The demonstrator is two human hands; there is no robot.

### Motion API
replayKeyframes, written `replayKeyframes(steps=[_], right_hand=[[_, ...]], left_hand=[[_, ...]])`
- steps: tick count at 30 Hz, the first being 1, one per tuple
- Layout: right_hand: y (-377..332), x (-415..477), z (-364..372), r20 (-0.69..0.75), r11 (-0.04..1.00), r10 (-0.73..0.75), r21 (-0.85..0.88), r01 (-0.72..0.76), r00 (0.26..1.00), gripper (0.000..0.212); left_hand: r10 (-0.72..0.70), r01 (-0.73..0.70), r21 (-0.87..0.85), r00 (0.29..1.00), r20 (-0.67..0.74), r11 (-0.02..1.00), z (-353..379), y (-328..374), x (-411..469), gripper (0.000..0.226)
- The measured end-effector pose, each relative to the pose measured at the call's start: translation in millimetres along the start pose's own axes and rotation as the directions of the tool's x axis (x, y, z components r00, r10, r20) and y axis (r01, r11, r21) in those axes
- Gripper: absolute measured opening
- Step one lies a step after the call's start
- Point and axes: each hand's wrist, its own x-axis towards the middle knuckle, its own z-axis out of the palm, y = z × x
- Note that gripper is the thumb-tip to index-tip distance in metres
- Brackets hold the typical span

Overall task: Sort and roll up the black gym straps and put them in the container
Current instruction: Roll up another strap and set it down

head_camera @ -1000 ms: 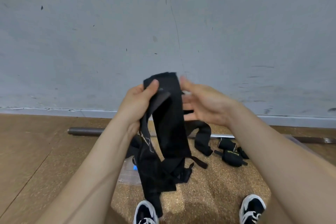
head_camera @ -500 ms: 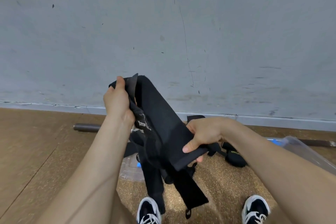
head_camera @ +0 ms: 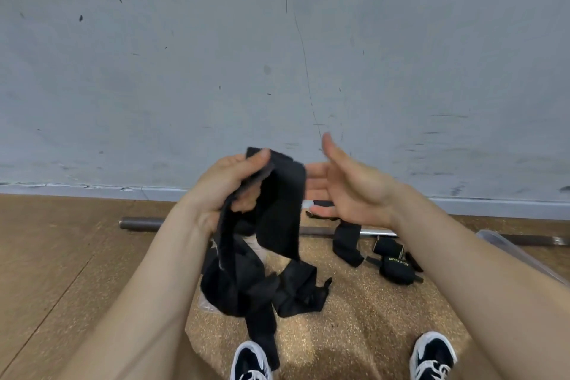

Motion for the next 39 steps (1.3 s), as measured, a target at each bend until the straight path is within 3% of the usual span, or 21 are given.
replayKeyframes(steps=[2, 4, 7, 10, 12, 14, 15, 17, 19, 21, 24, 26, 28, 31, 34, 37, 39], right_hand=[[-3.7, 3.8, 5.1, -0.065, 0.957, -0.051, 0.281, 0.067, 0.997, 0.085], [-5.5, 8.1, 8.8, -0.206, 0.873, -0.068, 0.461, 0.158, 0.976, 0.061], [-10.4, 7.7, 8.5, -0.384, 0.820, -0.065, 0.506, 0.269, 0.921, 0.031], [-11.7, 6.0, 6.7, -0.437, 0.852, -0.059, 0.447, 0.274, 0.897, 0.028], [-10.4, 6.4, 7.7, -0.432, 0.901, -0.133, 0.322, 0.290, 0.892, 0.036], [-8.1, 5.4, 9.2, -0.380, 0.952, -0.250, 0.071, 0.298, 0.891, 0.055], [-7.6, 4.2, 11.0, -0.331, 0.955, -0.291, -0.050, 0.291, 0.898, 0.065], [-6.5, 1.3, 14.0, -0.232, 0.943, -0.317, -0.178, 0.280, 0.920, 0.076], [-7.8, -1.8, 16.4, -0.164, 0.926, -0.326, -0.253, 0.280, 0.931, 0.078], [-10.0, -4.3, 17.6, -0.102, 0.915, -0.310, -0.301, 0.268, 0.945, 0.080], [-12.1, -3.7, 17.2, -0.118, 0.959, -0.272, -0.114, 0.259, 0.955, 0.060], [-12.1, 1.2, 13.8, -0.237, 0.956, -0.245, 0.103, 0.275, 0.940, 0.037], [-11.0, 5.5, 12.4, -0.320, 0.946, -0.231, 0.145, 0.289, 0.919, 0.025], [-8.3, 7.4, 12.8, -0.343, 0.942, -0.241, 0.143, 0.305, 0.908, 0.034], [-9.3, 9.4, 14.6, -0.387, 0.933, -0.247, 0.155, 0.326, 0.889, 0.046], [-10.8, 14.2, 13.3, -0.488, 0.864, -0.231, 0.294, 0.408, 0.842, 0.042], [-11.8, 16.5, 12.0, -0.545, 0.818, -0.185, 0.376, 0.435, 0.818, 0.035]], left_hand=[[-0.022, 0.010, 0.099, 0.992, 0.126, 0.995, 9.7, -1.1, -6.7, 0.037], [-0.073, 0.034, 0.204, 0.980, 0.185, 0.978, 20.2, -0.4, -11.2, 0.036], [-0.241, 0.180, 0.269, 0.947, 0.213, 0.946, 23.8, -4.3, -15.8, 0.026], [-0.387, 0.240, 0.413, 0.865, 0.320, 0.878, 22.1, -9.6, -18.0, 0.025], [-0.387, 0.230, 0.430, 0.863, 0.325, 0.873, 21.4, -6.6, -21.1, 0.018], [-0.281, 0.168, 0.388, 0.925, 0.255, 0.906, 17.4, 1.4, -22.6, 0.034], [-0.217, 0.126, 0.375, 0.953, 0.211, 0.918, 11.9, 4.0, -20.9, 0.053], [-0.126, 0.097, 0.334, 0.990, 0.068, 0.938, -0.1, 5.4, -13.5, 0.082], [-0.090, 0.097, 0.283, 0.995, -0.038, 0.954, -3.1, 2.9, -8.0, 0.075], [-0.064, 0.079, 0.207, 0.995, -0.077, 0.975, 6.7, 2.8, -7.7, 0.049], [-0.030, 0.032, 0.109, 0.999, -0.021, 0.994, 16.0, 2.2, -10.2, 0.013], [-0.049, 0.041, 0.168, 0.998, 0.042, 0.985, 15.2, -1.7, -10.2, 0.012], [-0.076, 0.056, 0.290, 0.995, 0.057, 0.955, 12.6, -4.7, -9.7, 0.013], [-0.115, 0.075, 0.399, 0.990, 0.078, 0.914, 11.0, -4.6, -8.0, 0.011], [-0.139, 0.093, 0.375, 0.986, 0.097, 0.922, 11.1, -3.4, -8.0, 0.012], [-0.192, 0.122, 0.426, 0.973, 0.125, 0.897, 10.1, -4.8, -8.0, 0.030], [-0.223, 0.142, 0.432, 0.964, 0.143, 0.891, 9.3, -4.0, -9.8, 0.026]])
